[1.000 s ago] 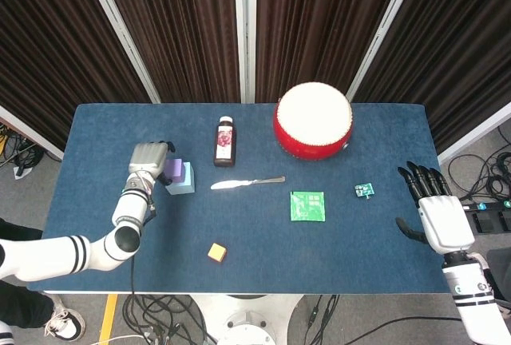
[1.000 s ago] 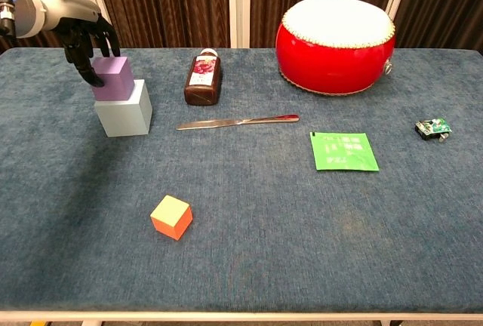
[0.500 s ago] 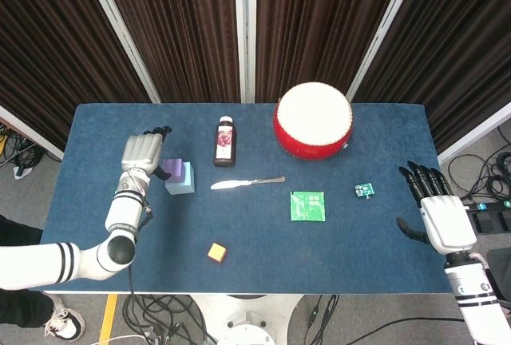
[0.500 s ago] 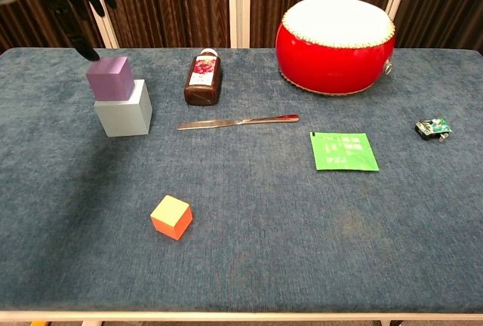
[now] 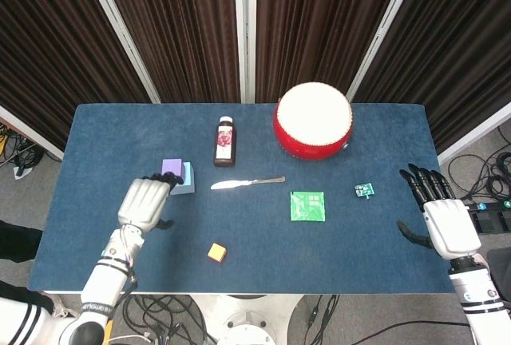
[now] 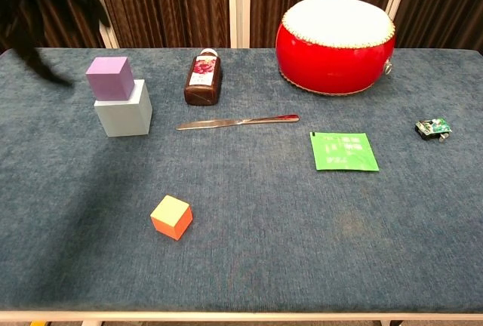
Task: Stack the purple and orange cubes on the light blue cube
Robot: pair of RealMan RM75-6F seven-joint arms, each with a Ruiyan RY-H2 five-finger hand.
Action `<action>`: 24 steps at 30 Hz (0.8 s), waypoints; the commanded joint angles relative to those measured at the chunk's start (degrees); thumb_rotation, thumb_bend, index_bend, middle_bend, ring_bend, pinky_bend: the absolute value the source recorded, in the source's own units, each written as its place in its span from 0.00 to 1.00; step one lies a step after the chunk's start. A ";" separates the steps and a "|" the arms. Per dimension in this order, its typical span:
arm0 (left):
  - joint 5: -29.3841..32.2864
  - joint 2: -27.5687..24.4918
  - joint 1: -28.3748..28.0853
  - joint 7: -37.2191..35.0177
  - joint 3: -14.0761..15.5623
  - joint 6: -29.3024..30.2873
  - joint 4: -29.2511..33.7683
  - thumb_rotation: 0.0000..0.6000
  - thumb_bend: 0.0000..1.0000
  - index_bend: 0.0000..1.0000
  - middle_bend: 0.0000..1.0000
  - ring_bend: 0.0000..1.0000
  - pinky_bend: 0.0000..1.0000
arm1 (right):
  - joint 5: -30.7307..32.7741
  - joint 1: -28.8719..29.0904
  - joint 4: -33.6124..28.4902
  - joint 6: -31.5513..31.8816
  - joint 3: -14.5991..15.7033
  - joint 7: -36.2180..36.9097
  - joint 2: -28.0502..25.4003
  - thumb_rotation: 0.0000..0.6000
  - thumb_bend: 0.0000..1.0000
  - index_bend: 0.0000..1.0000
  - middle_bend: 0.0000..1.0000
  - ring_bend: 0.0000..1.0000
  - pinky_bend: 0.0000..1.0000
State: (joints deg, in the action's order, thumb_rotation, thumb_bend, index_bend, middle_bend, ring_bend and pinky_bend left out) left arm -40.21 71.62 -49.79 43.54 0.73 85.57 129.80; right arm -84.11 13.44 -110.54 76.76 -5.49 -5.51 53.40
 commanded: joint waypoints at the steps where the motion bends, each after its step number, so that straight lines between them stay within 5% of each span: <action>1: -13.54 5.79 5.14 4.96 9.14 1.95 -2.35 1.00 0.16 0.37 0.38 0.33 0.44 | -0.09 -0.03 0.12 0.00 0.03 0.20 -0.04 1.00 0.20 0.00 0.00 0.00 0.00; 9: -27.88 9.99 6.31 5.00 15.20 -7.50 -15.91 1.00 0.16 0.40 0.38 0.33 0.44 | 0.71 0.12 0.40 -0.22 -0.36 0.47 0.00 1.00 0.20 0.00 0.00 0.00 0.00; 24: -29.22 14.73 8.02 -1.88 10.18 -18.04 -24.34 1.00 0.17 0.42 0.38 0.33 0.44 | 1.95 0.45 0.59 -0.96 -0.71 0.29 0.10 1.00 0.20 0.00 0.00 0.00 0.00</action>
State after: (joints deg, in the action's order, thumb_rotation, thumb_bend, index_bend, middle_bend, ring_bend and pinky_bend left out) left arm -69.47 85.99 -41.85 41.73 11.51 68.05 105.80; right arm -82.18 13.88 -109.95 75.81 -6.19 -5.22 53.50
